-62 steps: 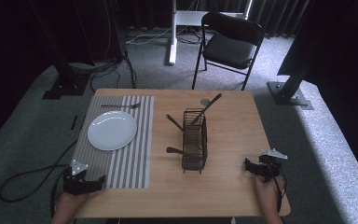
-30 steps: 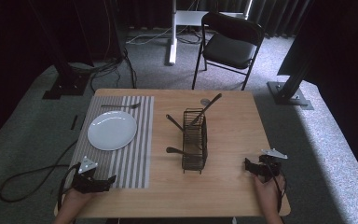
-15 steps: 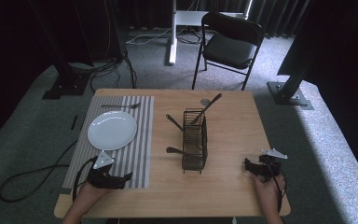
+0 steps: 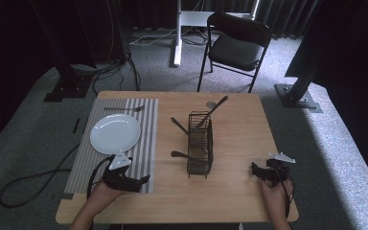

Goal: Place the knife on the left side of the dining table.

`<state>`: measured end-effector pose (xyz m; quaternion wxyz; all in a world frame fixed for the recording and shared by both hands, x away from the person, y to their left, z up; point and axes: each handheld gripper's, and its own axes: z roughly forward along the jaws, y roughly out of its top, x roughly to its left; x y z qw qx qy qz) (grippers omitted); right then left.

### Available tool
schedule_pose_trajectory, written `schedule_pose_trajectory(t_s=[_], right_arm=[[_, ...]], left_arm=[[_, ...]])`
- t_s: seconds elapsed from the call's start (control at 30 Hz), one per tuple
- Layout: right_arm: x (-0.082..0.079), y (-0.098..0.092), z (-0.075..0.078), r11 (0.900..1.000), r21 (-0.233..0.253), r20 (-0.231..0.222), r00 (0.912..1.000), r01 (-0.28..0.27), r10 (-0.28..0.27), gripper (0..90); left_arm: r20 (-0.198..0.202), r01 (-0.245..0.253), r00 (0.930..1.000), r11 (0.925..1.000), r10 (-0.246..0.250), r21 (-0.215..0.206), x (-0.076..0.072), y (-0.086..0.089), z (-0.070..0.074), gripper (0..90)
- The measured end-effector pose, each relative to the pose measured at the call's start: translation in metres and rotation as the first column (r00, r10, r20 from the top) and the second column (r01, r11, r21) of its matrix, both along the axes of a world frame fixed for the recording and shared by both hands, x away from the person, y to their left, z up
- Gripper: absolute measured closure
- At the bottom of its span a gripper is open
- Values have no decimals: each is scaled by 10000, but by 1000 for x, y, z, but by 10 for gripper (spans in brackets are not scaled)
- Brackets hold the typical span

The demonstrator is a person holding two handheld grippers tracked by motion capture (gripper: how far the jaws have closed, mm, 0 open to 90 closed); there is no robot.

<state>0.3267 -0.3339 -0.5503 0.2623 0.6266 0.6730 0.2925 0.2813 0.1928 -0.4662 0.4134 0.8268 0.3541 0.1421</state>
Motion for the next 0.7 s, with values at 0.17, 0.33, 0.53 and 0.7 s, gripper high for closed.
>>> schedule_pose_trajectory(t_s=[0.17,0.33,0.53,0.7], right_arm=[[0,0,0,10000,-10,-2,10000,-5,5,111],[0,0,0,10000,-16,2,10000,-10,10,112],[0,0,0,10000,-15,0,10000,-9,9,112],[0,0,0,10000,-15,0,10000,-8,8,112]], left_arm=[[157,314,9994,9995,-312,-79,0,-13,8,60],[347,753,9966,9970,-747,-164,0,-28,18,61],[494,1166,9922,9921,-1144,-462,2,-42,33,61],[605,1411,9887,9881,-1374,-607,2,-50,40,61]])
